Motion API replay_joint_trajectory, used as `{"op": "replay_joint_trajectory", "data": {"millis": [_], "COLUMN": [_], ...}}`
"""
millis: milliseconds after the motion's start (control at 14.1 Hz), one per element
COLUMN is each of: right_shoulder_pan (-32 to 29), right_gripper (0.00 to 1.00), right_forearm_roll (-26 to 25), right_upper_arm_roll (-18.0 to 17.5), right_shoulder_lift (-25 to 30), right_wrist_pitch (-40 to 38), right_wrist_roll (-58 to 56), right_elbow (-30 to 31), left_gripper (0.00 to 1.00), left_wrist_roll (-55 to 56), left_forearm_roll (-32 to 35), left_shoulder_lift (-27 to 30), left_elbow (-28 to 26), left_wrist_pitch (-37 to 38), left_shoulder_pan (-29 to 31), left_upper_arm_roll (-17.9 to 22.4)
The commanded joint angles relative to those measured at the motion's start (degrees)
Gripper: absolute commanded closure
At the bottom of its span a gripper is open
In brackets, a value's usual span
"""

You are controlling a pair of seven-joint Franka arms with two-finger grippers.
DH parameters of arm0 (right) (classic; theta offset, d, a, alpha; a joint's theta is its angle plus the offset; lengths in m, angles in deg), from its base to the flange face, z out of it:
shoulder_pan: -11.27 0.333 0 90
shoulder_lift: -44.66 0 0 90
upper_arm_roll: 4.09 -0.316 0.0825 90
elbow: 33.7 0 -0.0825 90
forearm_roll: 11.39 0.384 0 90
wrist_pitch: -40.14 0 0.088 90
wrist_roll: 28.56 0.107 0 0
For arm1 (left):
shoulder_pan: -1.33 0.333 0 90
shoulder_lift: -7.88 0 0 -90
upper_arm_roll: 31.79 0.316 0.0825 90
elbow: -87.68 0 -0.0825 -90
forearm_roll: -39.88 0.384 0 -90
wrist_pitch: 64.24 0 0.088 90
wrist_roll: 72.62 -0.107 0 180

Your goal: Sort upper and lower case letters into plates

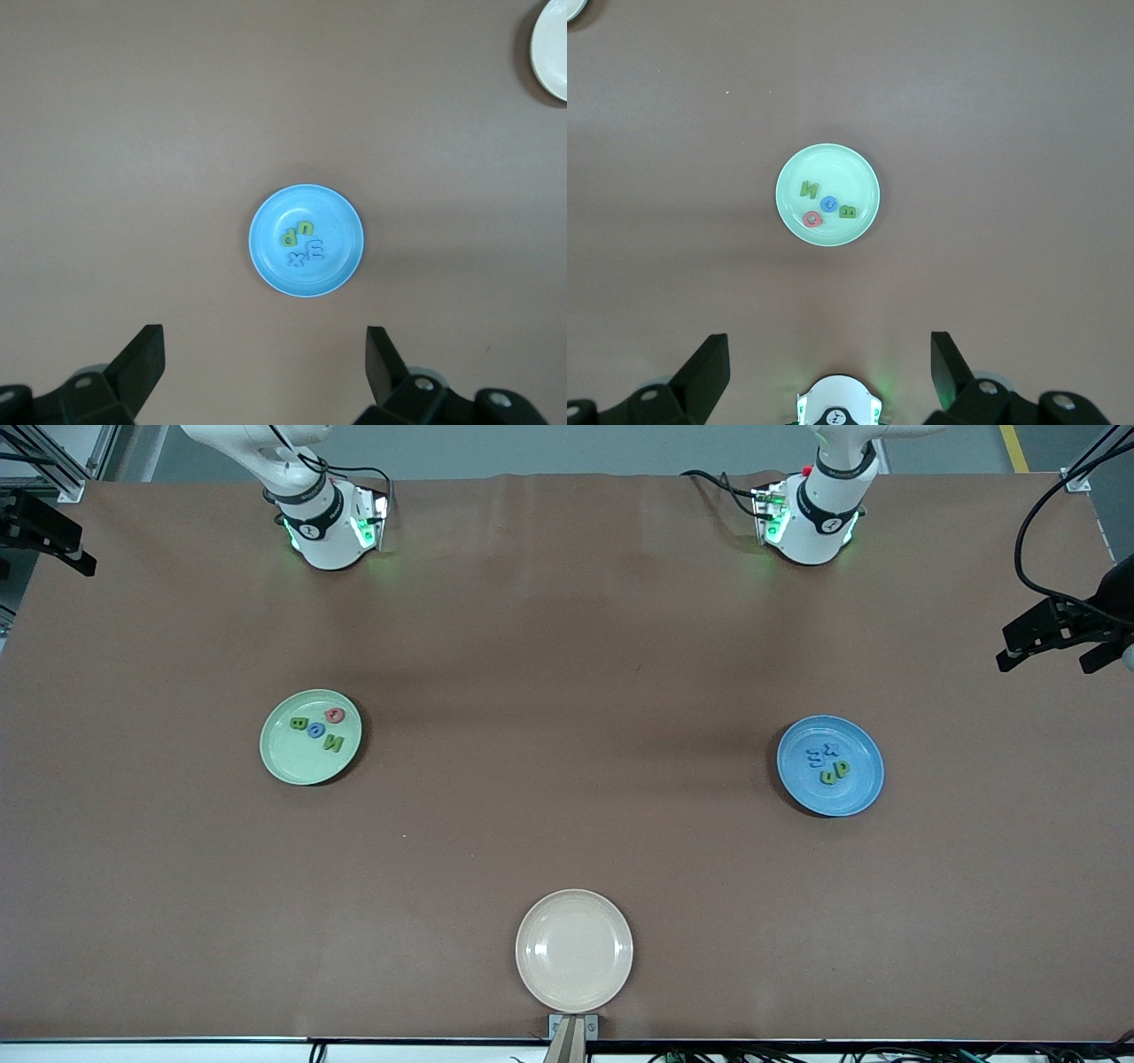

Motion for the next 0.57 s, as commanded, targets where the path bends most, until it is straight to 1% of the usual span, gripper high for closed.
{"op": "replay_joint_trajectory", "data": {"millis": [0,495], "right_shoulder_pan": [-0.2,0.0], "right_gripper": [0.0,0.0], "right_forearm_roll": [0.2,0.2], "right_upper_arm_roll": [-0.3,-0.3], "right_shoulder_lift": [1.3,1.2], "right_wrist_pitch": [0.0,1.3], "right_wrist_roll": [0.0,-0.6], "right_elbow": [0.9,0.8], "left_gripper": [0.0,0.0], "left_wrist_roll": [-0.9,-0.7], "left_forearm_roll": [0.8,1.0], "left_shoulder_lift": [0.2,0.3], "left_elbow": [1.0,0.8], "left_wrist_pitch": [0.0,0.9], "left_shoulder_pan": [-0.4,-0.5], "left_upper_arm_roll": [0.1,0.1]}}
